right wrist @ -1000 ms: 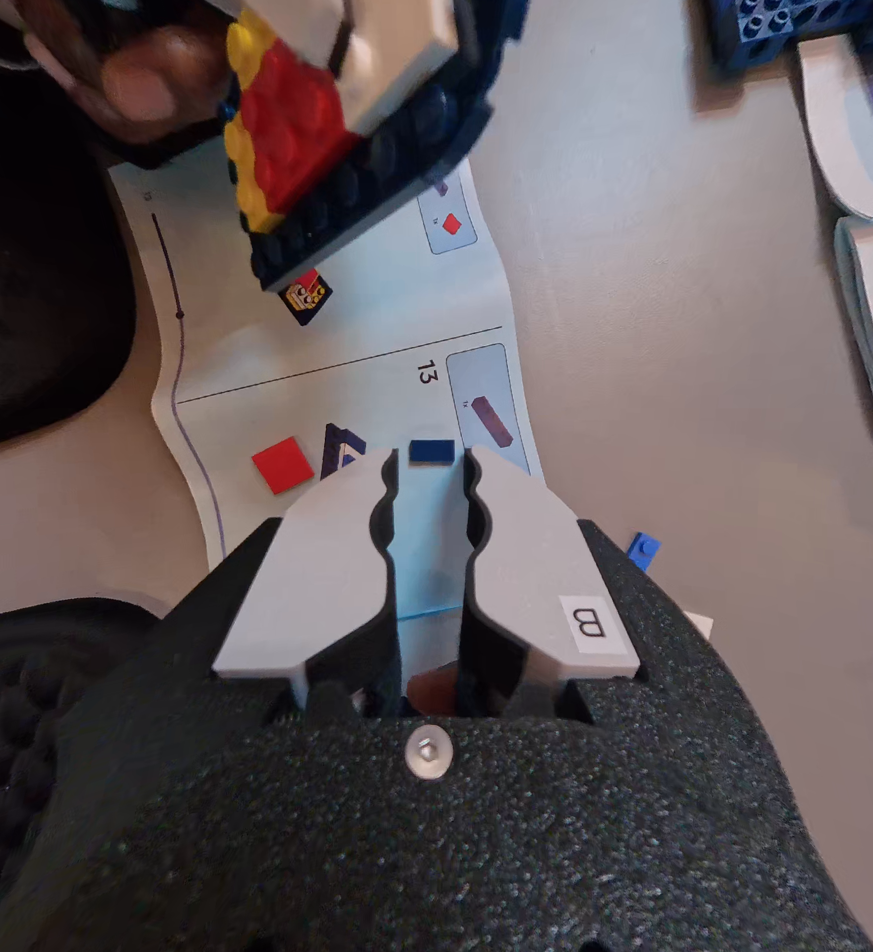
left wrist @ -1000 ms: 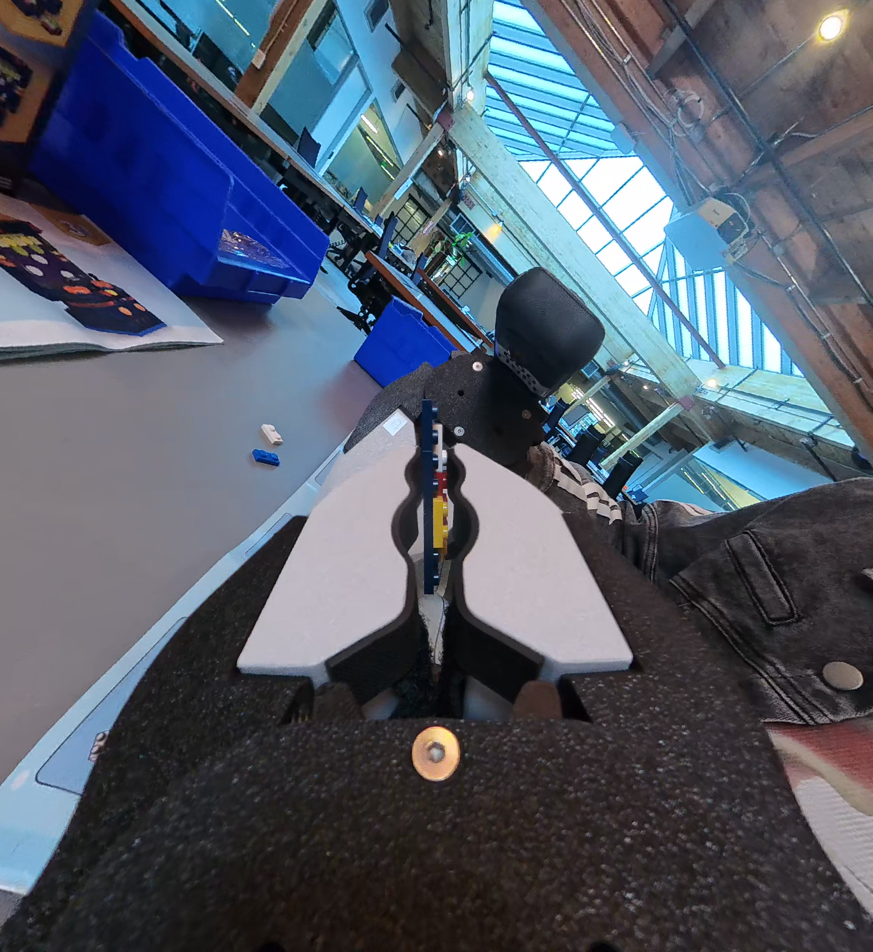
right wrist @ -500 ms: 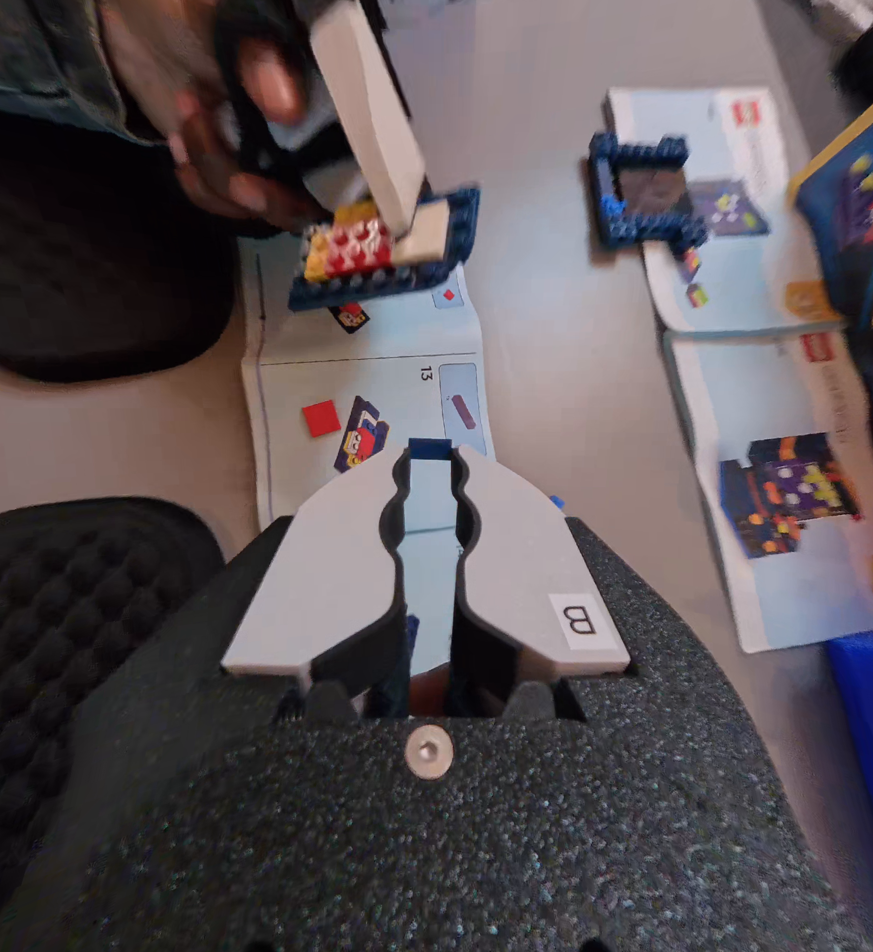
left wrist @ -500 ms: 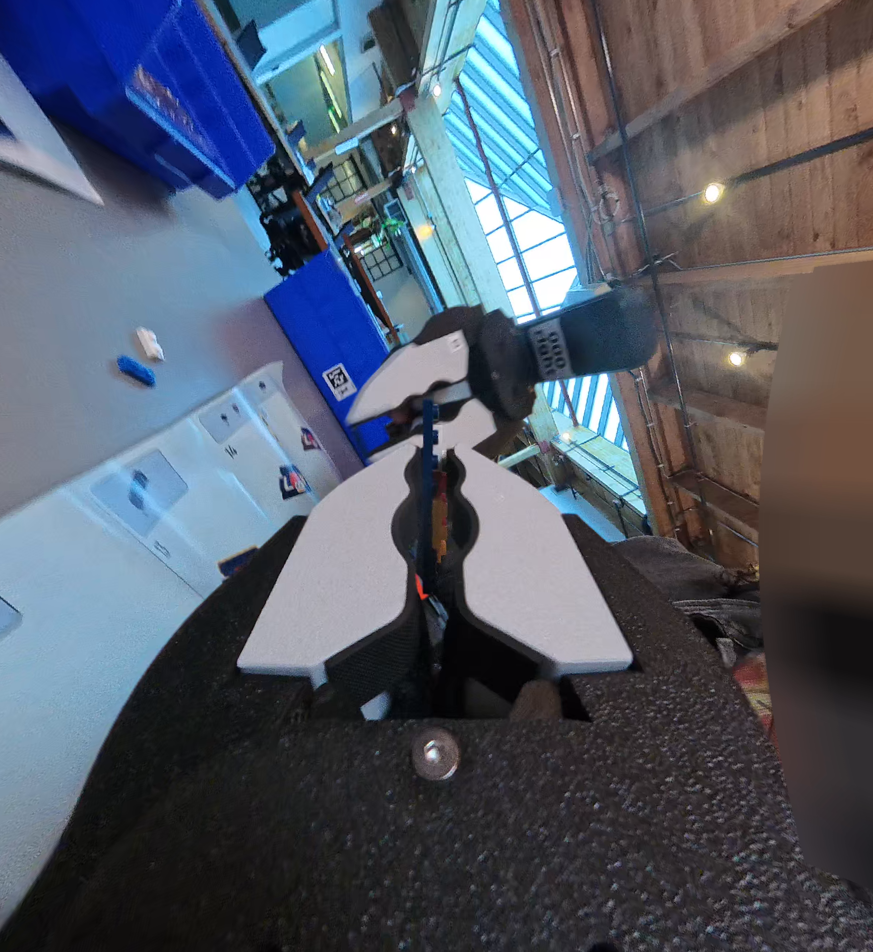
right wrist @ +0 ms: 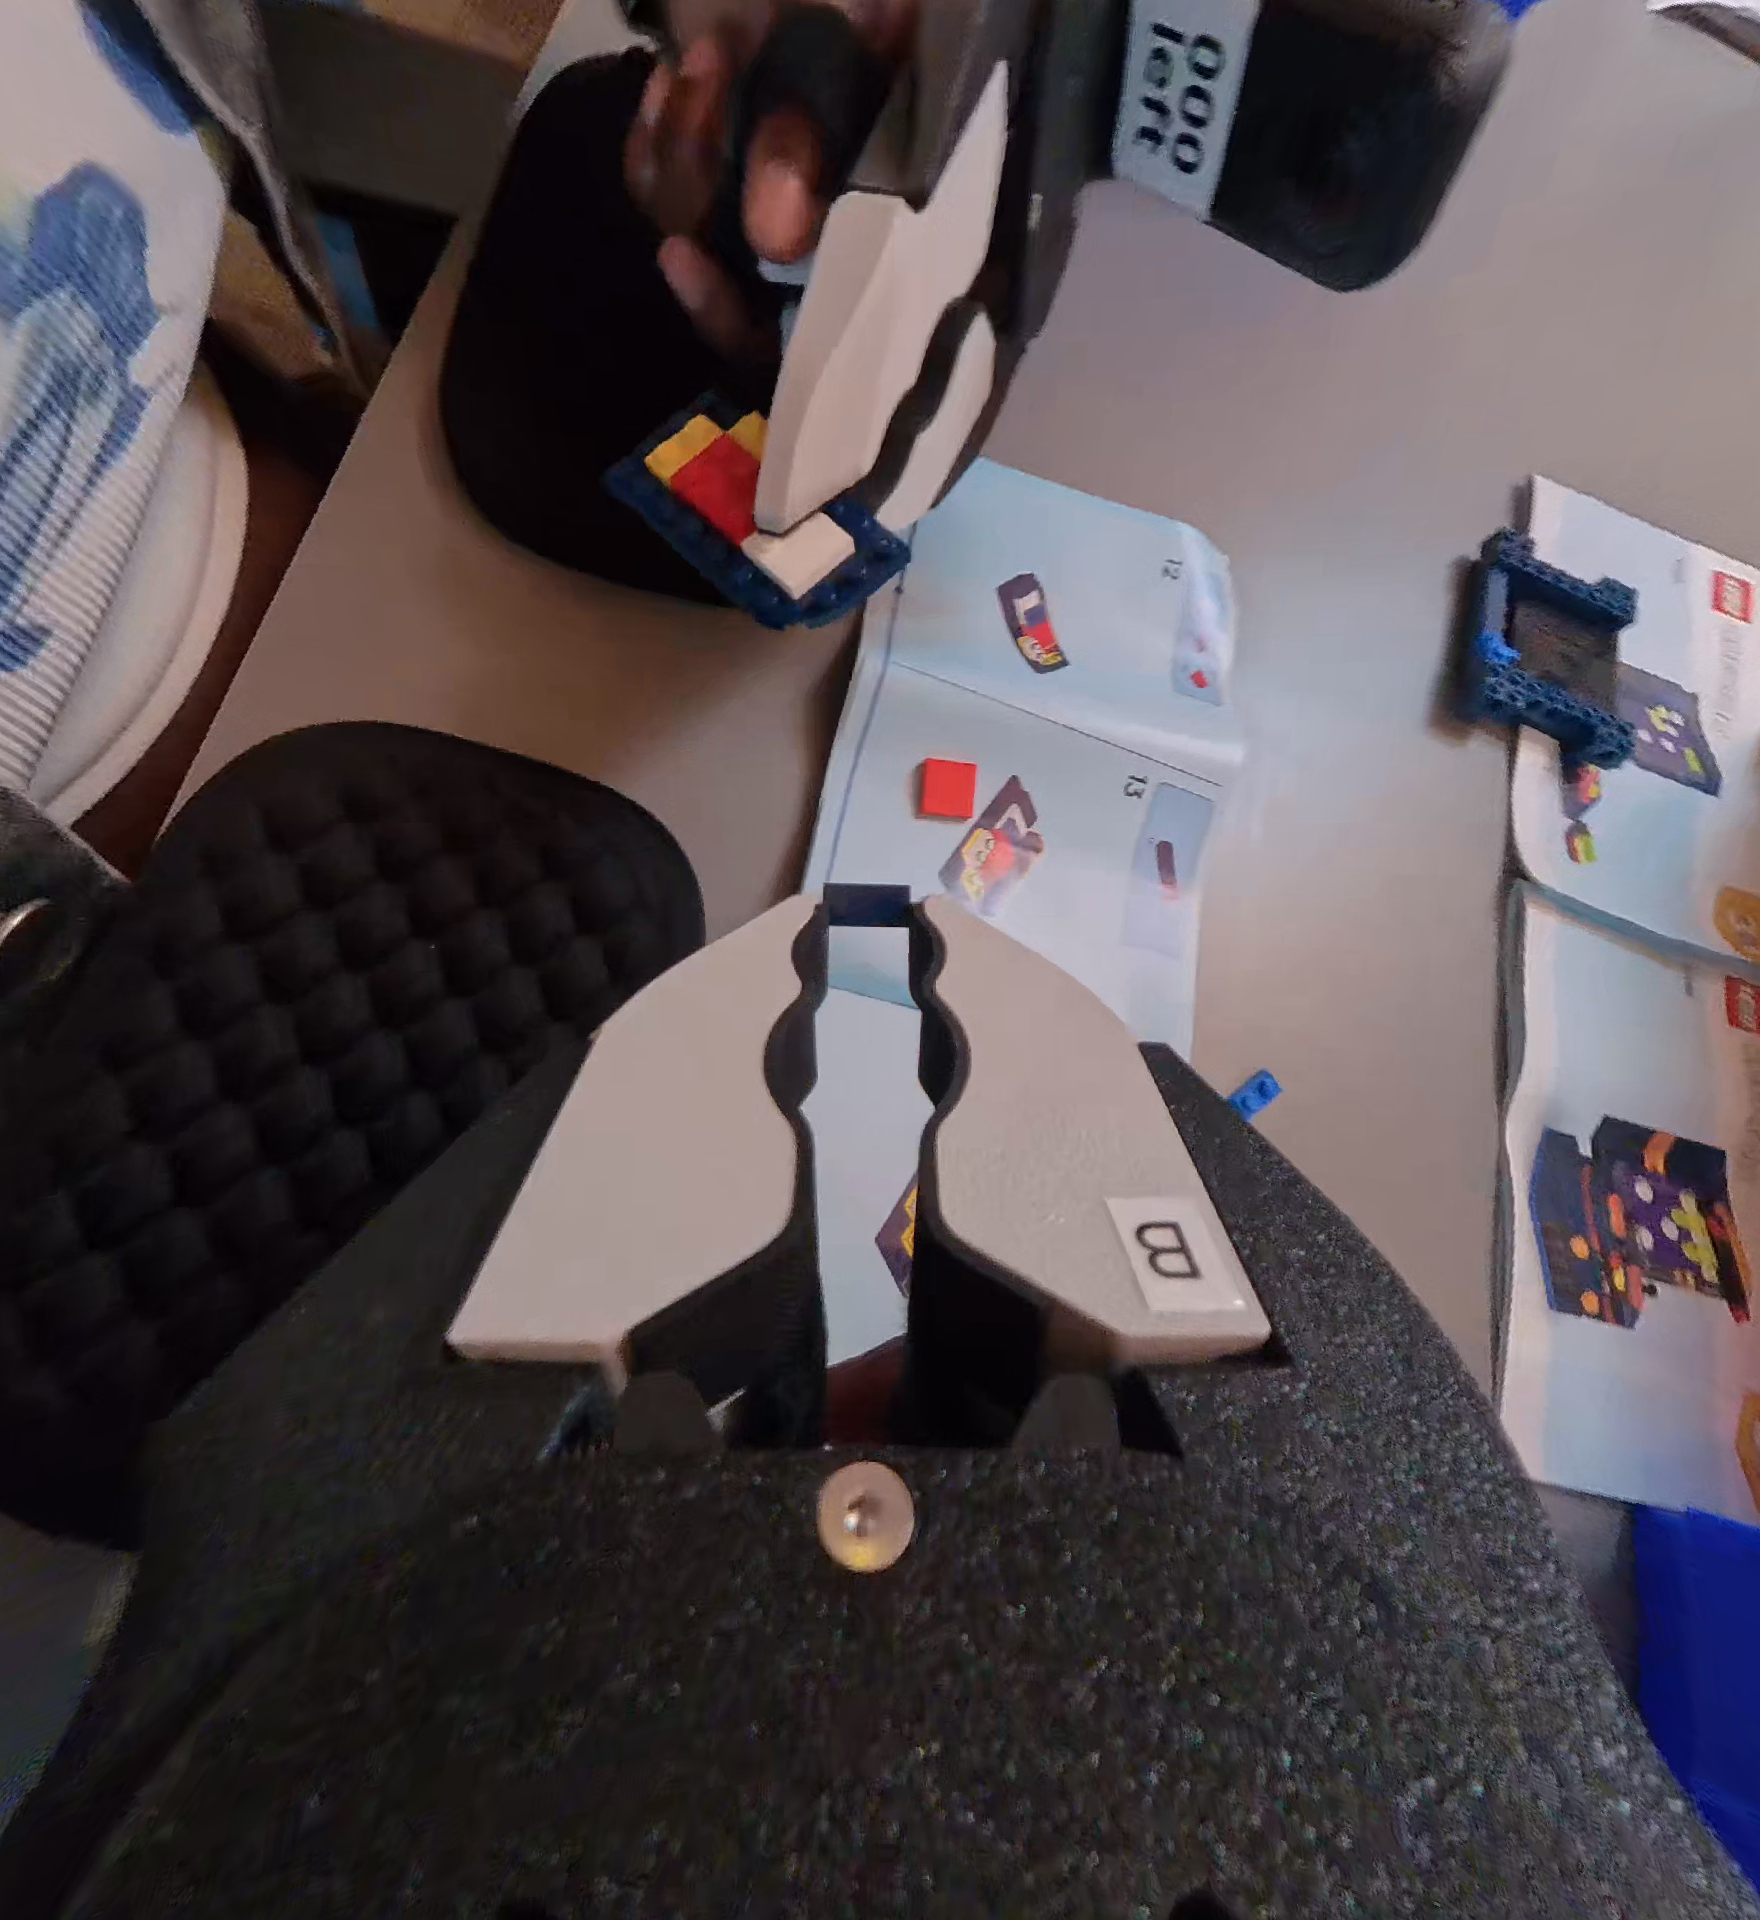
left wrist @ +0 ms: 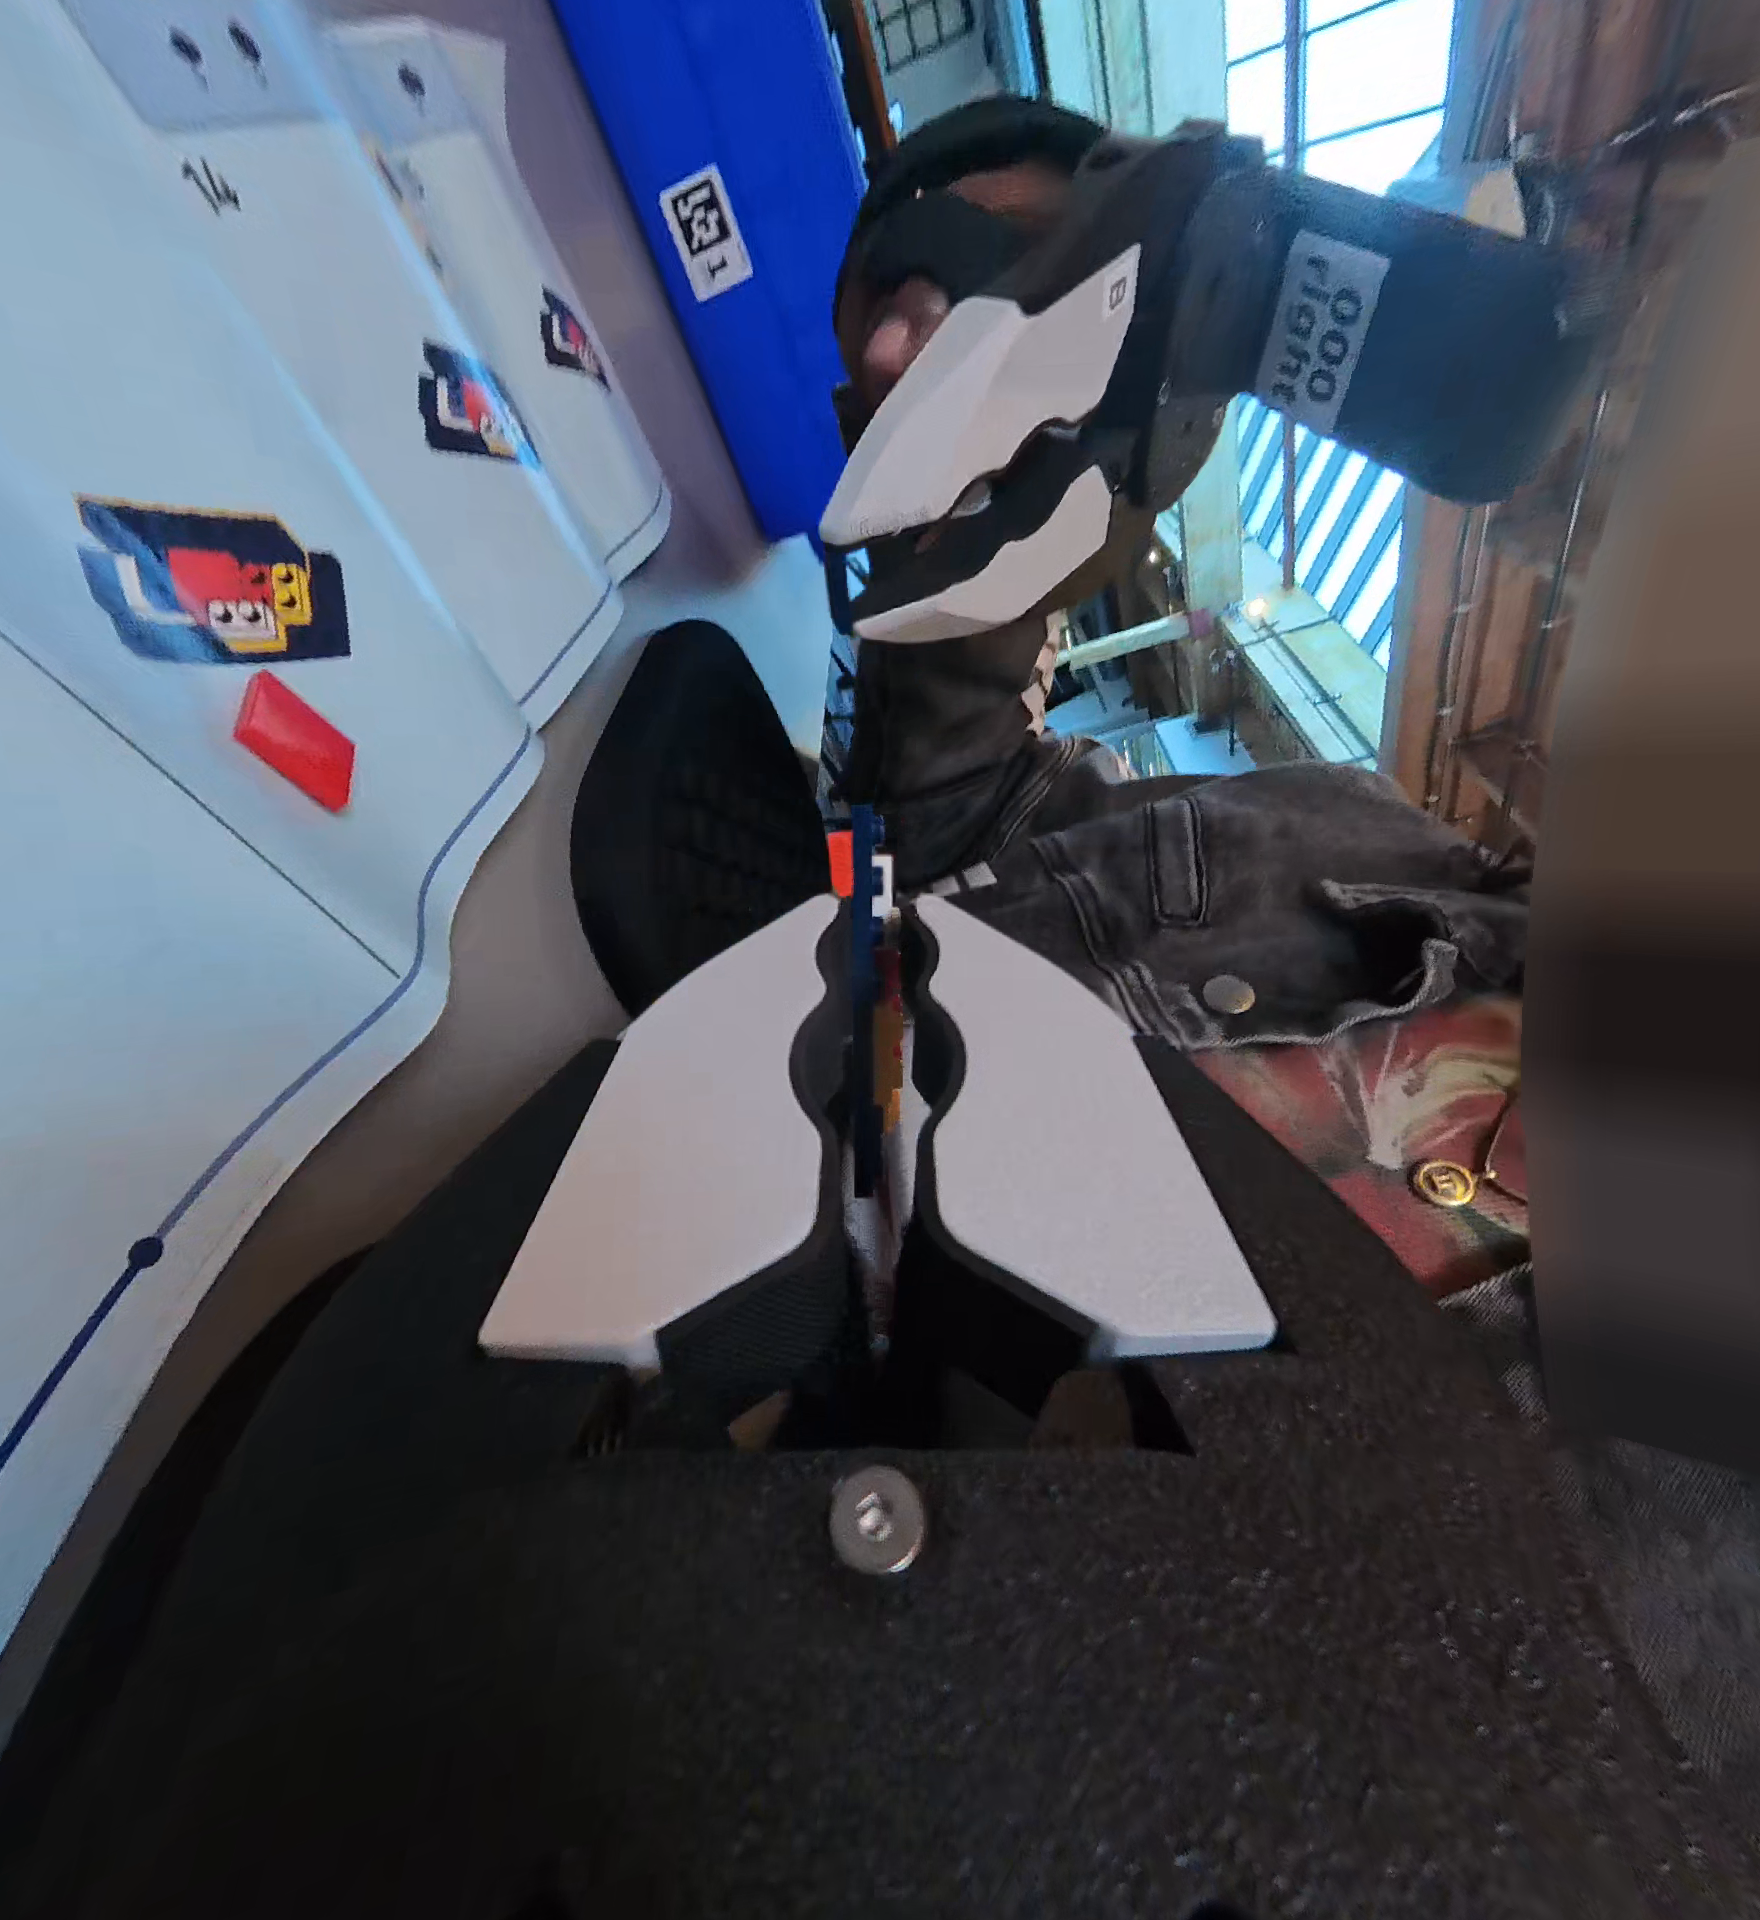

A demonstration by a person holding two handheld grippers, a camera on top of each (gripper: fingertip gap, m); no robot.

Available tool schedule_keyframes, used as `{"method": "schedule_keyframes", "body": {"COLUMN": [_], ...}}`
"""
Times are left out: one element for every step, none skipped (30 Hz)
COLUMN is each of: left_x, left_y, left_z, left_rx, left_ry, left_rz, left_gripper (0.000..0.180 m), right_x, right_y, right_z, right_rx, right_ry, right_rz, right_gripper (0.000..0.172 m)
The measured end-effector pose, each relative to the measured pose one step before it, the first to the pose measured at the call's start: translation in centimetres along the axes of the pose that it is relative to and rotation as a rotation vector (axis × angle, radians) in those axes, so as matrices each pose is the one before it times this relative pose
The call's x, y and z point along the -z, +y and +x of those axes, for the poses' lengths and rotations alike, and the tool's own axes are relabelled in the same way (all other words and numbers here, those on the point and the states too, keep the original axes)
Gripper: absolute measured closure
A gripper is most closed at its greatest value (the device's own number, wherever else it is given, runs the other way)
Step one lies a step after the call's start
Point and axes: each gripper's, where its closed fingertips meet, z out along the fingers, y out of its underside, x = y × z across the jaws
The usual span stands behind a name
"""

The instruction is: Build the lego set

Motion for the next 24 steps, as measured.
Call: {"method": "schedule_keyframes", "body": {"left_x": [-0.115, -0.119, -0.099, -0.065, -0.065, -0.058, -0.034, -0.044, -0.035, -0.044, -0.046, -0.048, -0.03, -0.012, 0.026, 0.023, 0.002, -0.01, 0.001, 0.024, 0.013, 0.011, 0.007, 0.011], "left_y": [0.219, 0.158, 0.078, 0.003, -0.027, -0.052, -0.021, -0.008, -0.021, 0.012, 0.061, 0.087, 0.099, 0.056, -0.01, -0.021, 0.02, 0.024, 0.012, -0.012, -0.002, 0.014, 0.031, 0.001], "left_z": [-0.295, -0.311, -0.215, -0.215, -0.219, -0.123, -0.063, -0.074, -0.064, -0.071, -0.111, -0.141, -0.09, -0.021, 0.03, 0.023, -0.003, -0.003, -0.002, 0.019, 0.02, 0.021, 0.041, 0.047], "left_rx": [0.0025, 0.0048, 0.0087, 0.0089, 0.0064, 0.0021, 0.0002, -0.0003, 0.0002, 0.0023, 0.0063, 0.0072, 0.0052, 0.0031, 0.0014, 0.0001, 0.0002, 0.0005, -0.0006, 0.0003, 0.0013, 0.0013, 0.002, 0.0029], "left_ry": [-0.0067, -0.0043, 0.0031, 0.0026, -0.0008, -0.0003, -0.0006, -0.003, -0.0033, -0.0007, -0.0004, -0.0014, 0.0011, 0.0025, 0.0028, 0.0021, 0.0026, 0.0031, 0.0023, 0.003, 0.004, 0.004, 0.0057, 0.0063], "left_rz": [-0.0141, -0.0092, -0.0041, -0.0009, -0.0001, 0.0007, -0.0036, -0.0043, -0.0027, -0.0042, -0.0053, -0.0057, -0.0055, -0.0032, -0.0002, 0.001, -0.0007, -0.0011, 0.0003, 0.0014, 0.0008, -0.0007, -0.0014, -0.0011], "left_gripper": [0.172, 0.172, 0.173, 0.172, 0.172, 0.172, 0.172, 0.173, 0.173, 0.173, 0.173, 0.173, 0.173, 0.173, 0.173, 0.173, 0.173, 0.173, 0.173, 0.173, 0.173, 0.173, 0.173, 0.173], "right_x": [-0.232, -0.175, -0.141, -0.109, -0.117, -0.125, -0.126, -0.119, -0.111, -0.094, -0.071, -0.064, -0.043, -0.055, -0.058, -0.092, -0.136, -0.154, -0.177, -0.177, -0.159, -0.142, -0.123, -0.114], "right_y": [0.042, -0.022, -0.026, -0.038, -0.051, -0.008, 0.011, -0.013, -0.079, -0.157, -0.187, -0.2, -0.219, -0.228, -0.207, -0.162, -0.117, -0.096, -0.111, -0.133, -0.136, -0.129, -0.105, -0.09], "right_z": [-0.26, -0.192, -0.104, -0.052, -0.071, -0.06, -0.041, -0.043, -0.033, -0.03, -0.014, -0.005, -0.005, -0.012, -0.016, -0.037, -0.042, -0.018, -0.027, 0.018, 0.077, 0.114, 0.113, 0.111], "right_rx": [0.0156, 0.0141, 0.0123, 0.012, 0.0122, 0.0116, 0.0115, 0.012, 0.0139, 0.0171, 0.0195, 0.0216, 0.023, 0.0242, 0.0254, 0.0248, 0.0213, 0.016, 0.0108, 0.0073, 0.0065, 0.0072, 0.0072, 0.0071], "right_ry": [-0.0128, -0.0101, -0.0054, -0.0032, -0.0044, -0.004, -0.0032, -0.0037, -0.0039, -0.0049, -0.0058, -0.0059, -0.0066, -0.0058, -0.0049, -0.0056, -0.0058, -0.0075, -0.0113, -0.0118, -0.0096, -0.0077, -0.0074, -0.0076], "right_rz": [-0.0011, 0.002, 0.0031, 0.0045, 0.0049, 0.0019, -0.001, -0.0008, 0.0016, 0.0044, 0.004, 0.0016, 0.0003, -0.0004, -0.0024, -0.0054, -0.0072, -0.0068, -0.004, -0.0008, 0.0011, 0.0014, 0.0002, -0.0009], "right_gripper": [0.157, 0.157, 0.157, 0.157, 0.157, 0.157, 0.157, 0.157, 0.157, 0.157, 0.157, 0.157, 0.157, 0.157, 0.157, 0.157, 0.157, 0.157, 0.157, 0.157, 0.157, 0.157, 0.157, 0.157]}}
